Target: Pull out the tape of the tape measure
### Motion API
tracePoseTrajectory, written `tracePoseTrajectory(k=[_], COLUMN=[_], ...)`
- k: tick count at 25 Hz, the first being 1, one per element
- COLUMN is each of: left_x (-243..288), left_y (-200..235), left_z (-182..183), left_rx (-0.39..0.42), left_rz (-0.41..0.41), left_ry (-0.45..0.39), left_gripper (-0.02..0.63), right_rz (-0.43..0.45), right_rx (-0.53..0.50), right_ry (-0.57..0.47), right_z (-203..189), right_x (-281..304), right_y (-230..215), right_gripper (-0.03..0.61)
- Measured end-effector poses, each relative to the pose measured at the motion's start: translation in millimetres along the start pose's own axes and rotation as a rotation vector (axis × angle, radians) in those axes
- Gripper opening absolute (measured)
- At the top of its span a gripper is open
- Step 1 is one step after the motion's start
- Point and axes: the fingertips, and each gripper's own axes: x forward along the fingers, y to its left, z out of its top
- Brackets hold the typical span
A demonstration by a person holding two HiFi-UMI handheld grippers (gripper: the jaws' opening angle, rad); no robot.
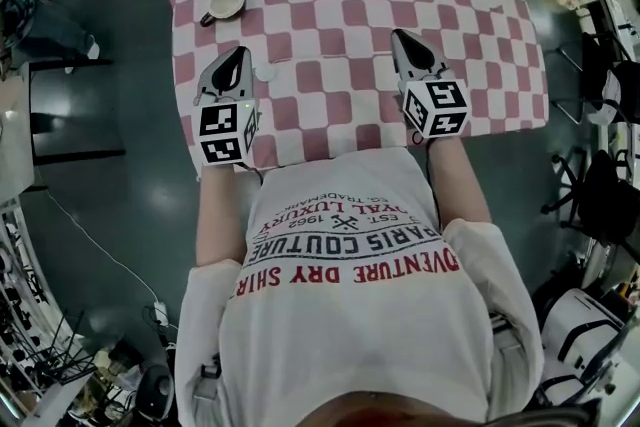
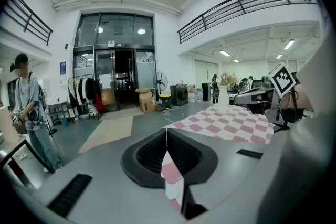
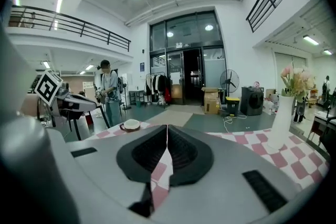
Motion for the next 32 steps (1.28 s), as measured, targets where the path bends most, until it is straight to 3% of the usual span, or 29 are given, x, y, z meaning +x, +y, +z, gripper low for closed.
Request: tracePoseTrajectory(k=[5,12,32], left_x=[-22,-34,-22], left_y=[-5,-11,-18], left_z=[37,52,40], left_rx=[0.034,0.111,0.045], left_rz=[-0.024,-0.018,-0.039], left_ry=[-0.130,-0.194,-0.147], left_gripper=[0.017,0.017,0.017], right_rz=[0.018,0.010,-0.044], right_rx=[-0.013,-0.051,-0.091], right_ry=[-0.084,-0.089,-0.121], right_z=[23,25,27], right_x=[-12,-15,-22], right_y=[11,16,10], right_gripper=[0.029,0.028,0.026])
